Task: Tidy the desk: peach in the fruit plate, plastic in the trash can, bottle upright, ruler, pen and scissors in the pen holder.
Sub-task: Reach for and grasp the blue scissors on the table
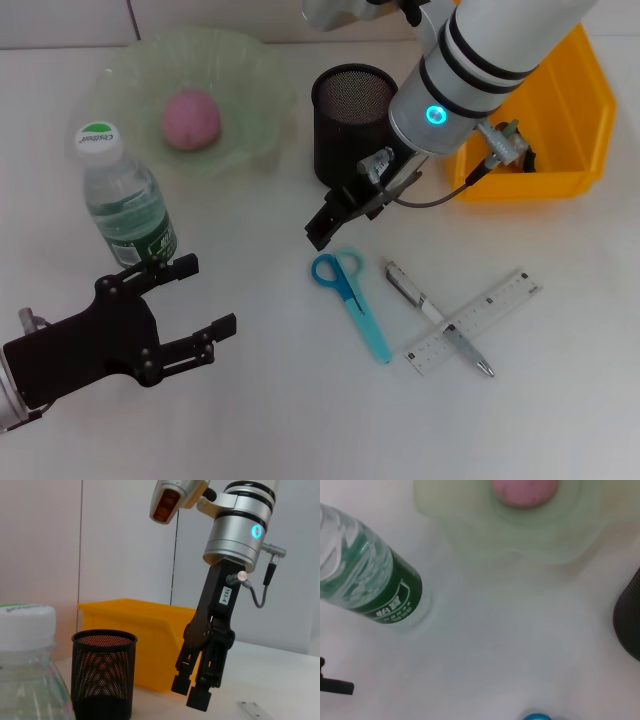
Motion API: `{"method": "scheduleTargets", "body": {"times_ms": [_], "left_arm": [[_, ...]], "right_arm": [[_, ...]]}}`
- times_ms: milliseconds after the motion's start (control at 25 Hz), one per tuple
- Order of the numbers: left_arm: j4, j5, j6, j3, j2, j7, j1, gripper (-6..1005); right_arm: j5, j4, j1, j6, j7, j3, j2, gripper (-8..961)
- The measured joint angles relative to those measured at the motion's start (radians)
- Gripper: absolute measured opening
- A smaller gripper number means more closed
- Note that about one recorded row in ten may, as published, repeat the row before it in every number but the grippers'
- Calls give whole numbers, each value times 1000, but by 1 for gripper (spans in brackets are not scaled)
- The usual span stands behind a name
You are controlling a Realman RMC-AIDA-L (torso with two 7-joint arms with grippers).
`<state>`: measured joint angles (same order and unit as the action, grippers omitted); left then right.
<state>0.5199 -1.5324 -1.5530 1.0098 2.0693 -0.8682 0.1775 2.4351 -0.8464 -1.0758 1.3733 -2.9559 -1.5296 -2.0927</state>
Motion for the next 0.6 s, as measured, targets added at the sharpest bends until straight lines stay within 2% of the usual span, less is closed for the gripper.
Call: {"method": "scheduleTargets", "body": {"times_ms": [280, 480, 600], "left_arm": [[-1, 0, 2, 1, 0, 0, 1, 832], [-6, 0, 4, 2, 1, 0, 1, 832], [-17, 0, 6, 1, 1, 0, 12, 832]], "right_arm": [[-4, 15, -3, -5, 0, -14, 0, 818], [-38, -12, -2, 33, 3, -86, 1, 817], [-67, -21, 10, 51, 1, -94, 0, 816]]}}
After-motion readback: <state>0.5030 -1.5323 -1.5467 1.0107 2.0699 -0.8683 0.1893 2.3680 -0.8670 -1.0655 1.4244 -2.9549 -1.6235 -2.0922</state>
